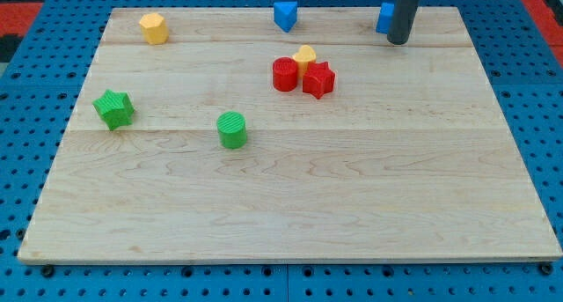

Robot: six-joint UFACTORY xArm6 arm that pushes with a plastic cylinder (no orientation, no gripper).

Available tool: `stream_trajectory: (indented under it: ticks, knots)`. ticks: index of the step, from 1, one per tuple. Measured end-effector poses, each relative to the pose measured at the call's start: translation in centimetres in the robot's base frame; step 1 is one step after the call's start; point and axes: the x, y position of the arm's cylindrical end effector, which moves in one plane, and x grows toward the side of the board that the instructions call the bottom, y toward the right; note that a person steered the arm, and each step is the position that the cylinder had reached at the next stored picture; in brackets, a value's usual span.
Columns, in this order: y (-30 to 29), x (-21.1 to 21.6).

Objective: Separate the red blocks from the yellow heart

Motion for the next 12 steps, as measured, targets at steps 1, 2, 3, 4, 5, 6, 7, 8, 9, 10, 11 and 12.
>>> stream_trajectory:
  ticks: [1,2,3,4,5,6,7,8,9,10,11,12]
  knots:
    - [-4.8,1.9]
    - [-11.3,4.3]
    - [-13.0,9.9]
    - [-13.0,11.3]
    - [-12.1,11.1]
    - [-11.2,11.1]
    - [-10.2,11.1]
    - [-9.3,11.1]
    - [-8.2,11.1]
    - [-7.4,11.1]
    - [-5.3,11.3]
    - [-2.6,11.3]
